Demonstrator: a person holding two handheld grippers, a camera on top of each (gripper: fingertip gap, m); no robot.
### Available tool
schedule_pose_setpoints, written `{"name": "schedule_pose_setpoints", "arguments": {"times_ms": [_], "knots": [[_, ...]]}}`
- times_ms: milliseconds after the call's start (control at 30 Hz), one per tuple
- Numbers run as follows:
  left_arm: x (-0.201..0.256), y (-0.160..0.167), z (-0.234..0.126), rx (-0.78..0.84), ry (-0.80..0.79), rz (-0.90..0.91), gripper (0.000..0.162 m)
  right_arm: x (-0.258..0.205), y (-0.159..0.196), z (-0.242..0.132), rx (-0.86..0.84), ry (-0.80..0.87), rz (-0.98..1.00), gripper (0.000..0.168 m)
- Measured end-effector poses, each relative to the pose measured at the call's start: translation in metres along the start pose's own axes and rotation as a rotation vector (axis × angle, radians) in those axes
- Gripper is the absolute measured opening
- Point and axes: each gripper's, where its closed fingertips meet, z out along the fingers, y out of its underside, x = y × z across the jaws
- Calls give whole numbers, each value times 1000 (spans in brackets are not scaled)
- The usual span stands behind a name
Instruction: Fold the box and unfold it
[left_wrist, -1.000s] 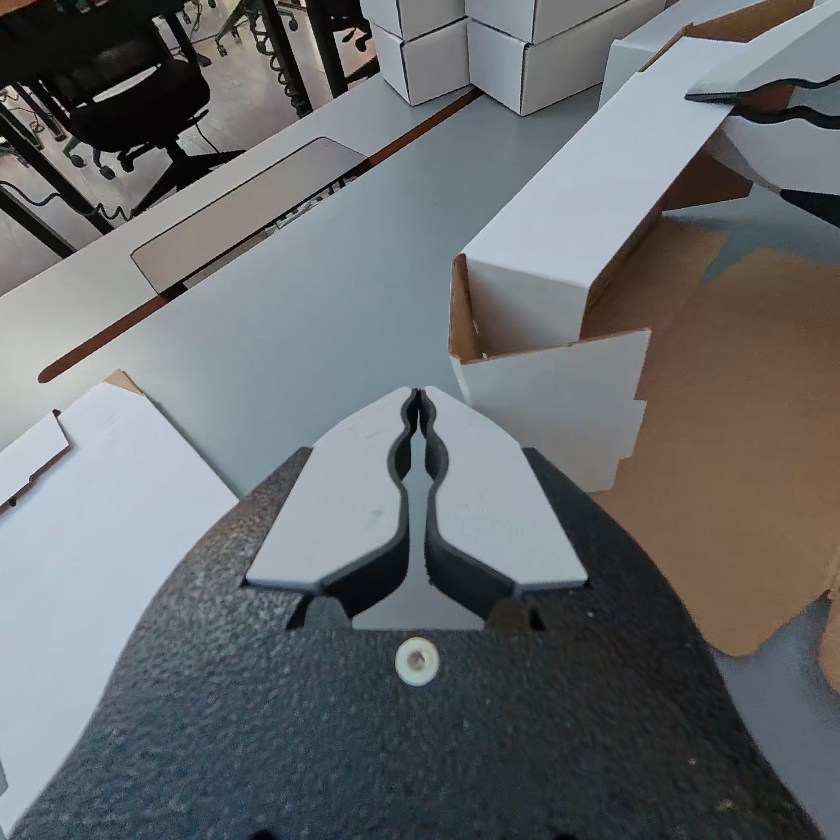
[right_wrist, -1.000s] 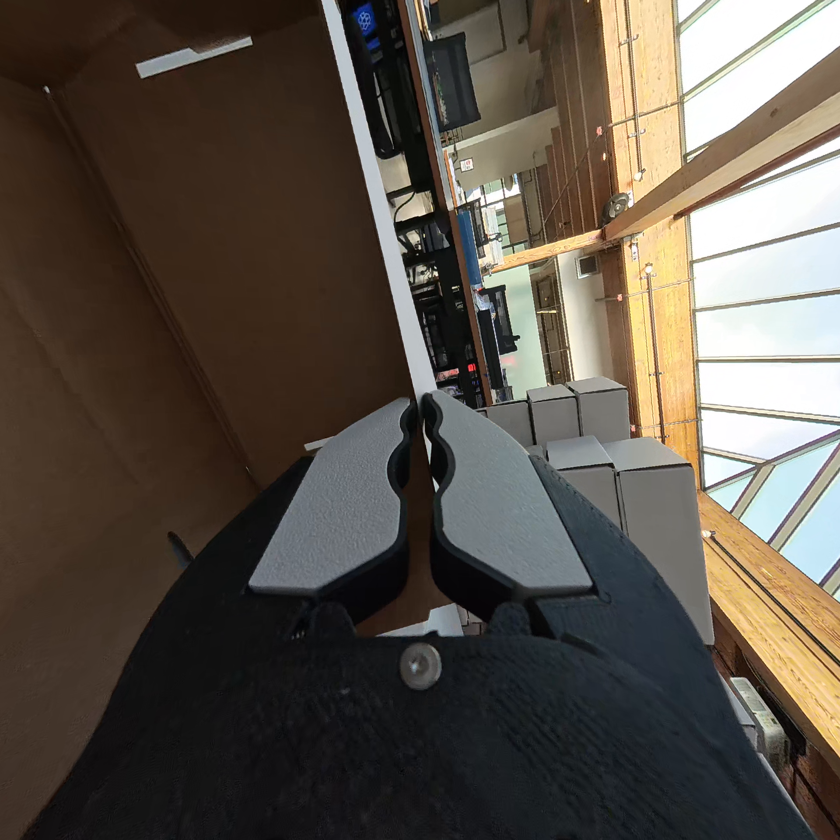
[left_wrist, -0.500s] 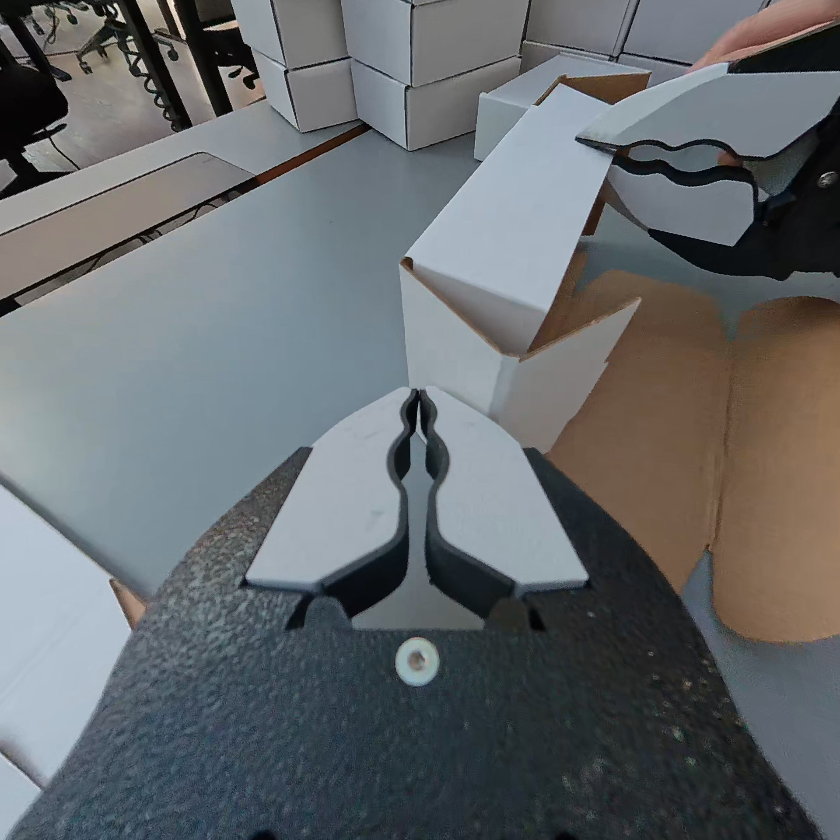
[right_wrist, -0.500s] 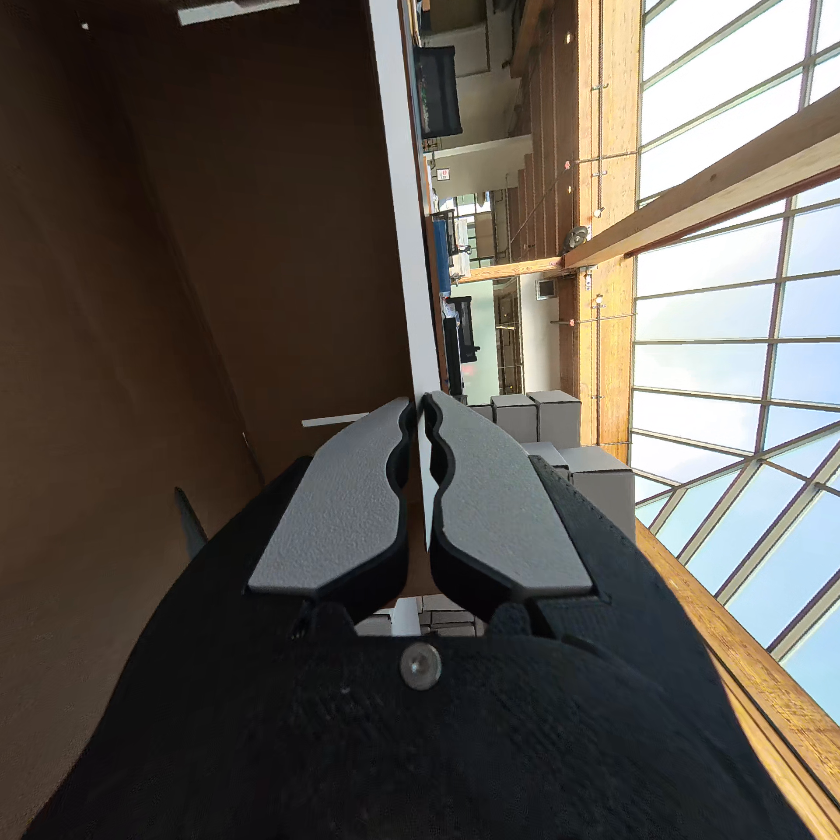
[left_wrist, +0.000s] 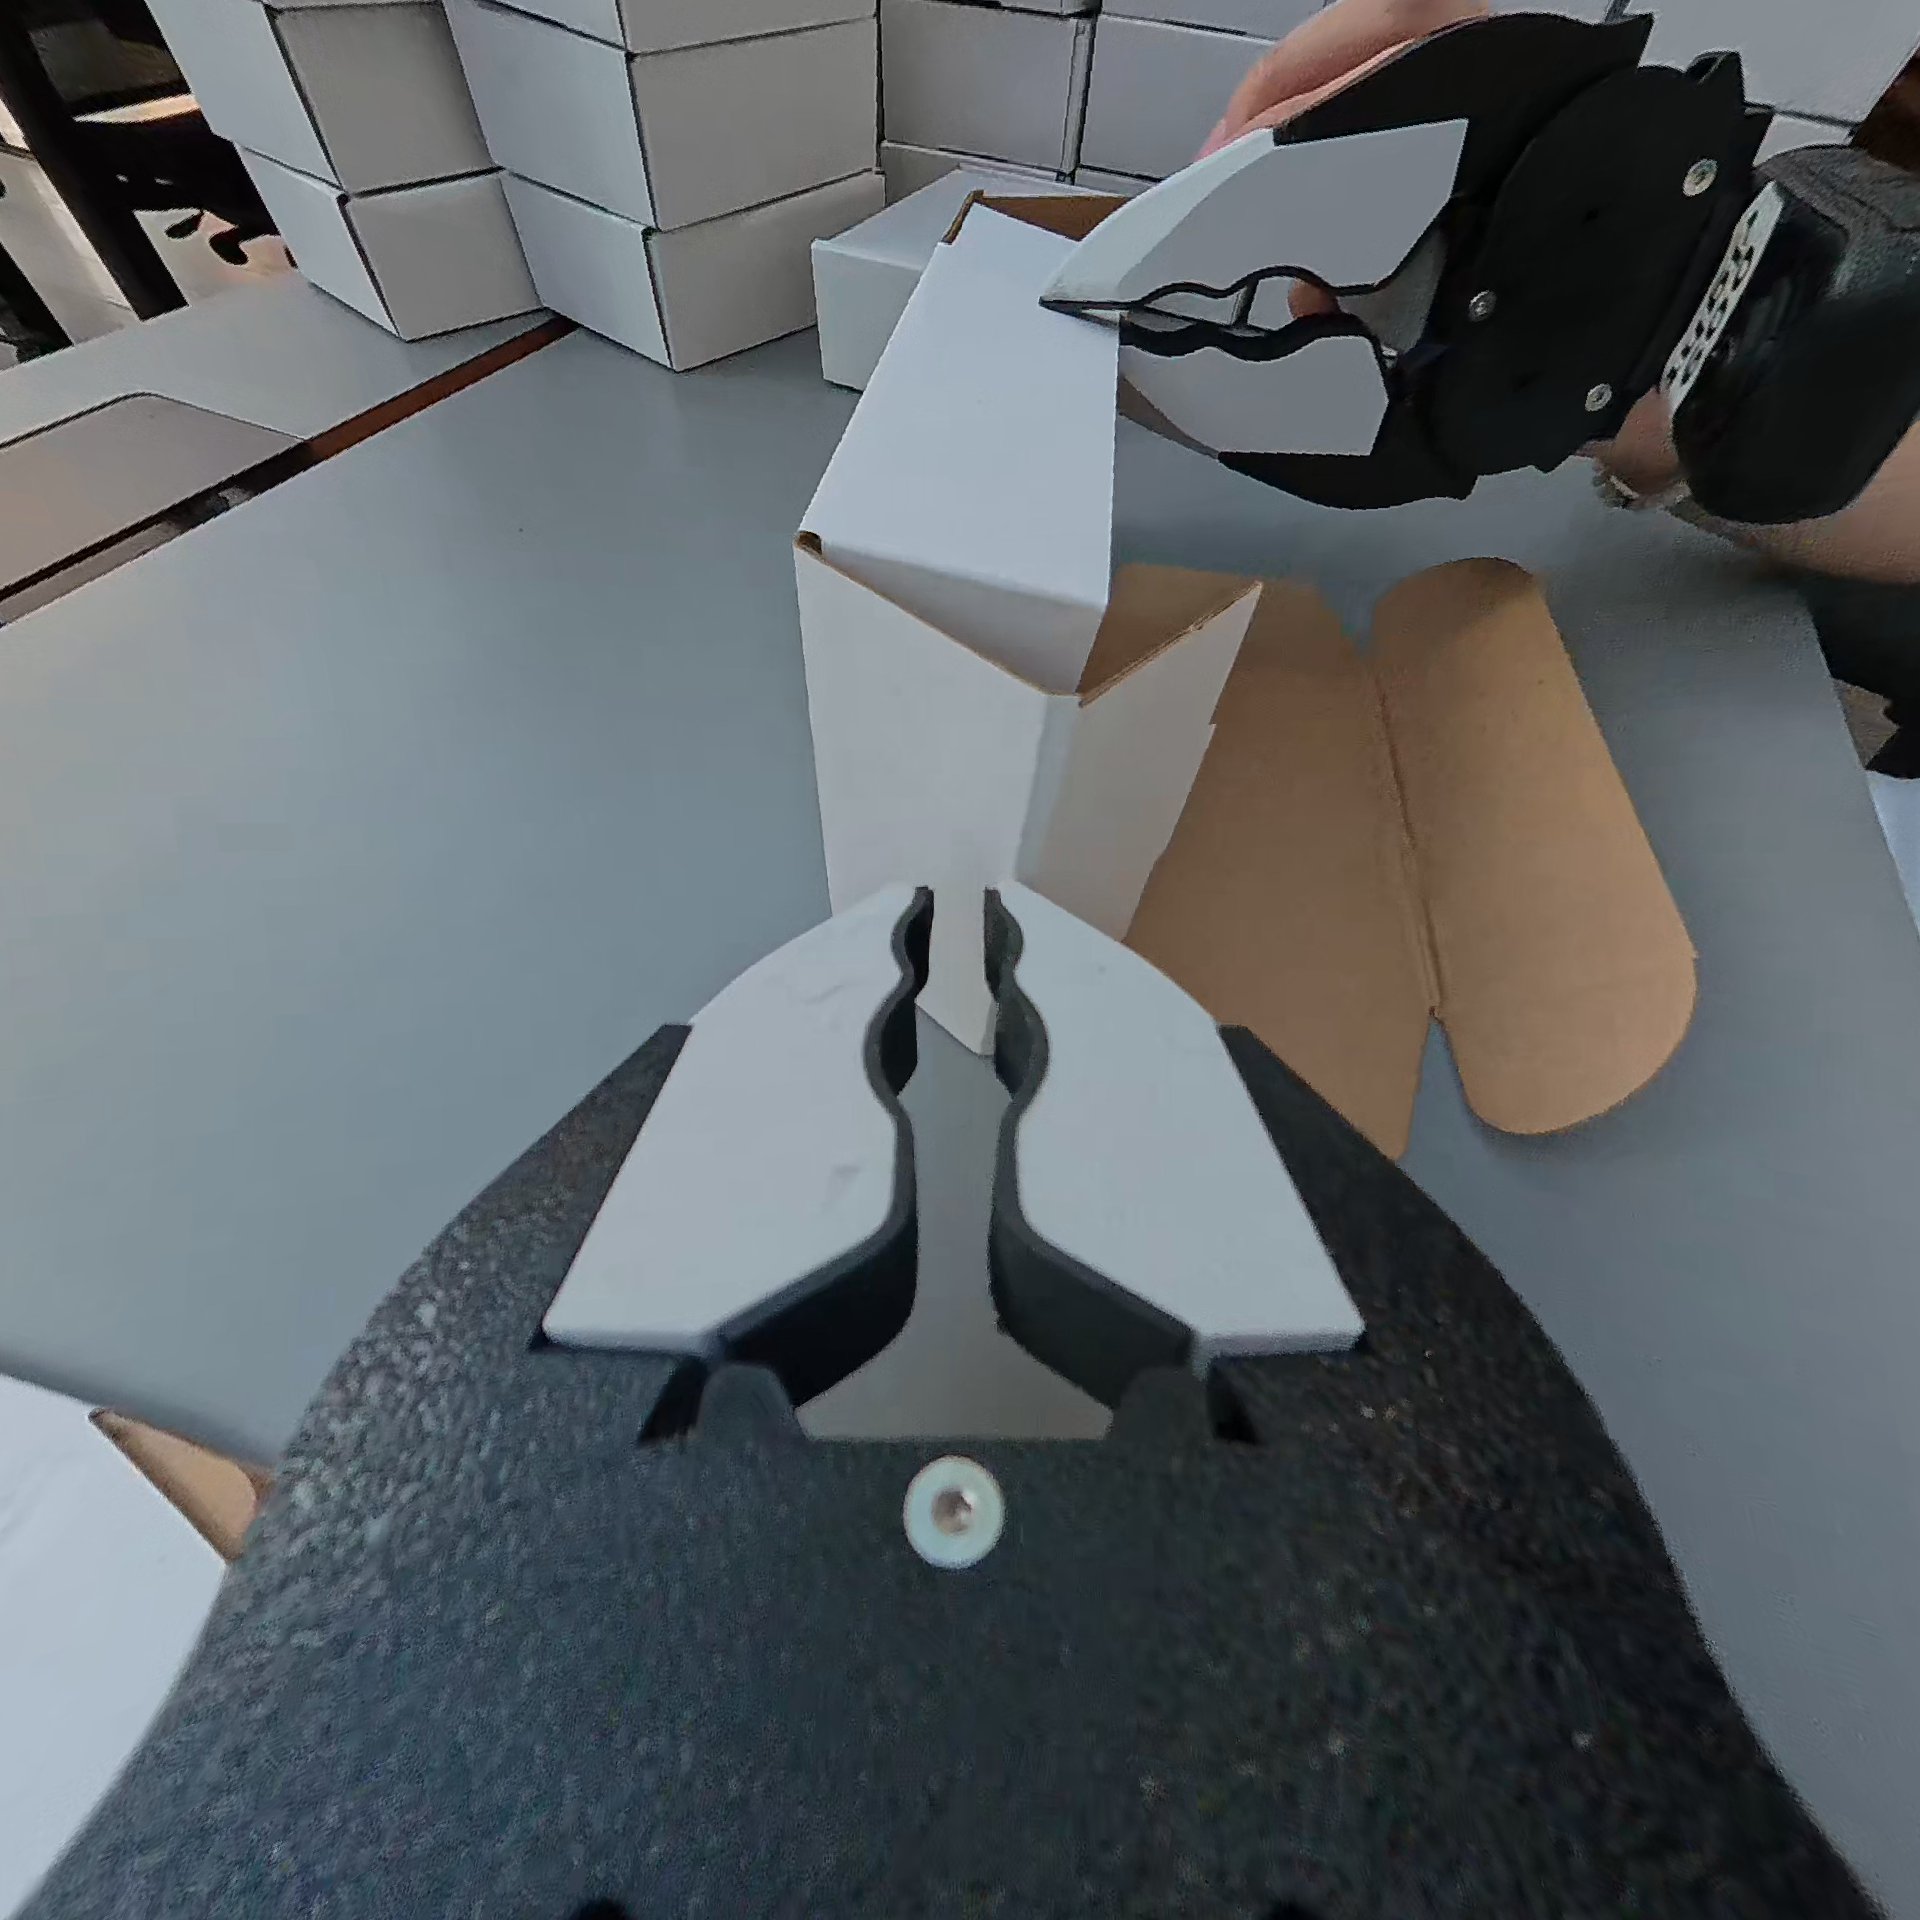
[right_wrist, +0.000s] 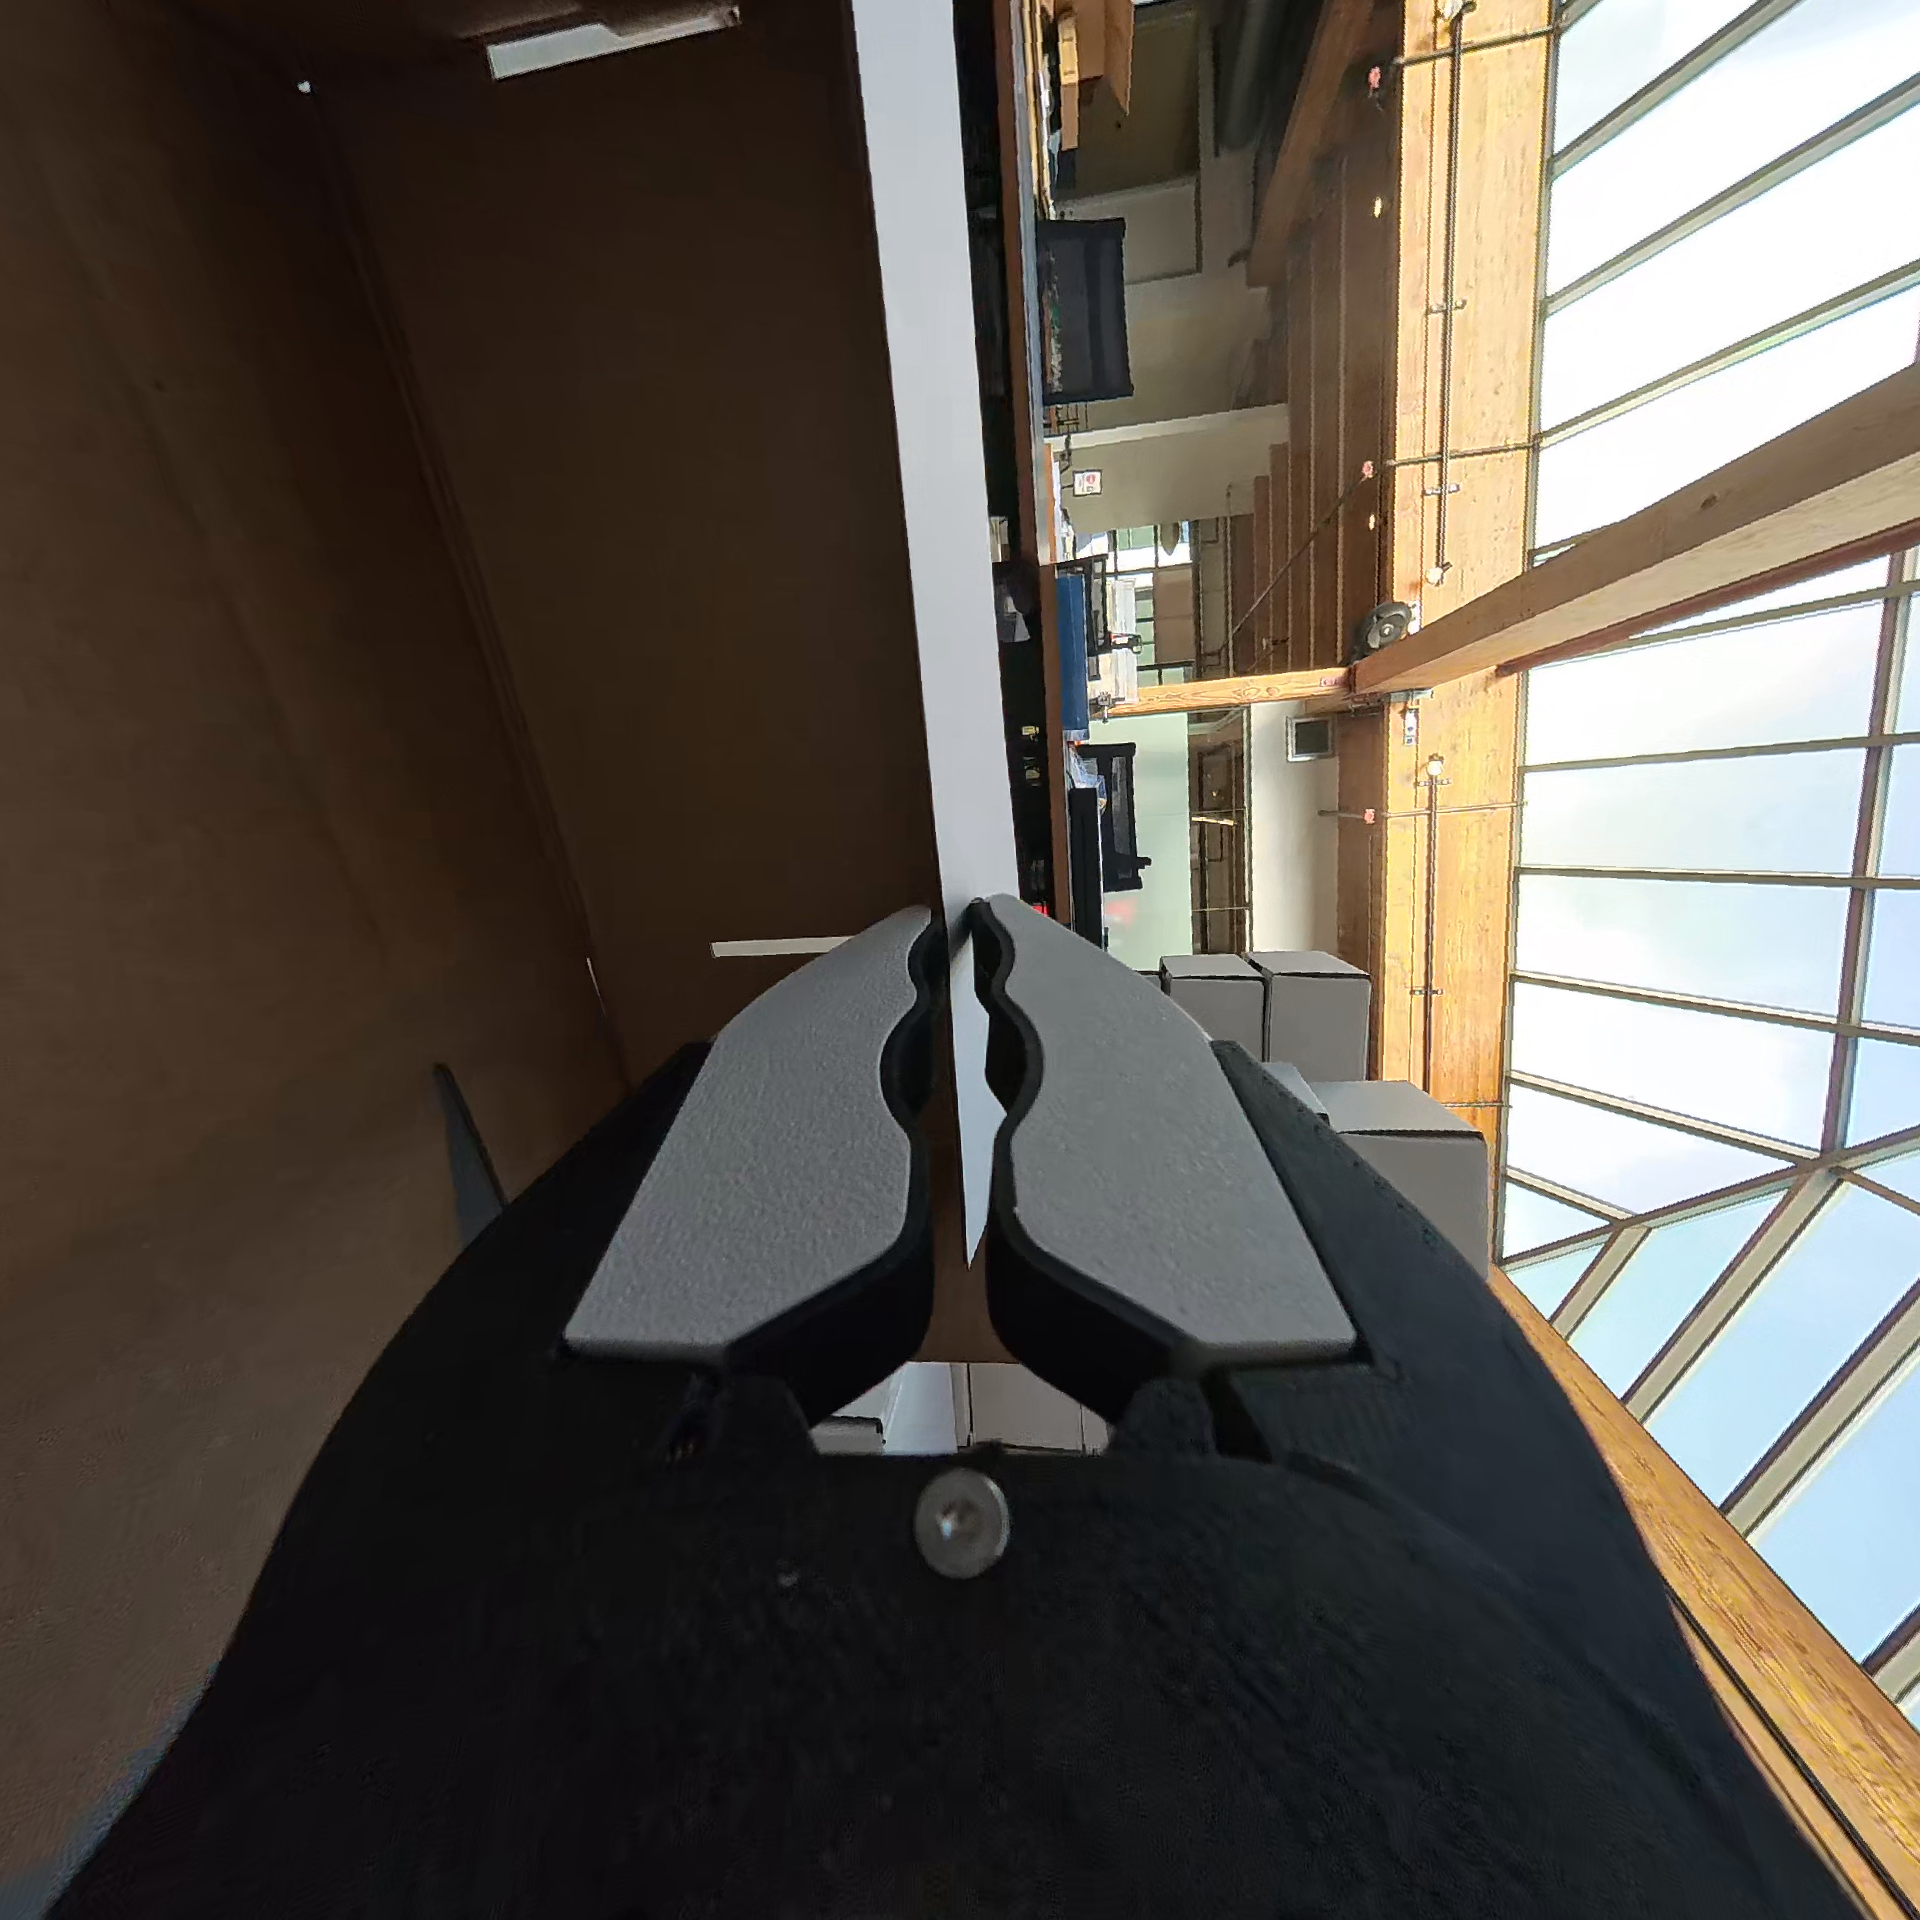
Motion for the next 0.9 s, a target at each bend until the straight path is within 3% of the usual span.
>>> {"name": "schedule_pose_setpoints", "arguments": {"times_ms": [233,467,633,900], "knots": [[5,-9,-4,41,41,-7,20,2,0,5,7,-65,40,5],[8,-12,6,-5,-50,63,16,2,0,8,10,-138,155,6],[9,-16,22,-101,-194,133,24,4,-1,8,3,-227,238,7],[-11,-17,34,-158,-524,81,34,1,1,9,-23,-167,137,7]]}}
